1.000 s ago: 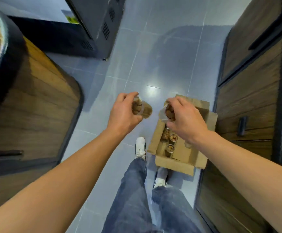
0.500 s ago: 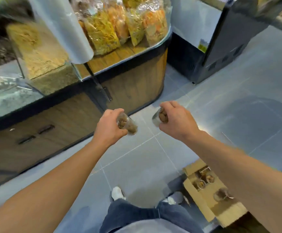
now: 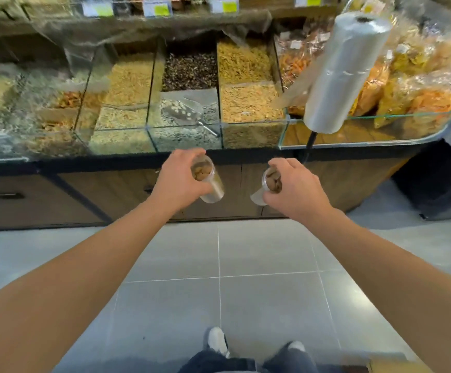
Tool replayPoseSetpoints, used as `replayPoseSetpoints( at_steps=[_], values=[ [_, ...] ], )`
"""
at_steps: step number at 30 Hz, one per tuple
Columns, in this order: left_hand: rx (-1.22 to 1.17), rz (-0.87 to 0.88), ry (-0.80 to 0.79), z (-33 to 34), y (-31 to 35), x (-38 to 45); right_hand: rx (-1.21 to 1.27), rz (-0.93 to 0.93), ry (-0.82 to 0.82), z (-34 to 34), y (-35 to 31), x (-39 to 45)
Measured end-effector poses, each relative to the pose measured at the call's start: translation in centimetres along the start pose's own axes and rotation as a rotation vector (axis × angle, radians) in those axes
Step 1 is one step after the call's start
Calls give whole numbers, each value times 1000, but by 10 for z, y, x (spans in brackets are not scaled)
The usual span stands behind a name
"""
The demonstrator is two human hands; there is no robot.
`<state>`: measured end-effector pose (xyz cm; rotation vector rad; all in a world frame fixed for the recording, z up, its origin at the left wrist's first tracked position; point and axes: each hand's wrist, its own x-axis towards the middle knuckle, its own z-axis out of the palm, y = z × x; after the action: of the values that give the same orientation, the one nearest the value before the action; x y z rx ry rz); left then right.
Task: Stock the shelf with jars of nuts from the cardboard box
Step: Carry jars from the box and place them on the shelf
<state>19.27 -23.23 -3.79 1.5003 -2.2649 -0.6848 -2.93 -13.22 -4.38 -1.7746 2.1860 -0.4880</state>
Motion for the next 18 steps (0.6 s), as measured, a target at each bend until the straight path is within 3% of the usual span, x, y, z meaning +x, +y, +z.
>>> replayPoseSetpoints(
  at_steps=[9, 18],
  values=[
    [-7, 72, 109, -74, -30, 106, -86, -146, 53, -28, -58, 142],
    [49, 90, 204, -99, -3, 247, -92, -233, 134, -74, -53, 283]
  ],
)
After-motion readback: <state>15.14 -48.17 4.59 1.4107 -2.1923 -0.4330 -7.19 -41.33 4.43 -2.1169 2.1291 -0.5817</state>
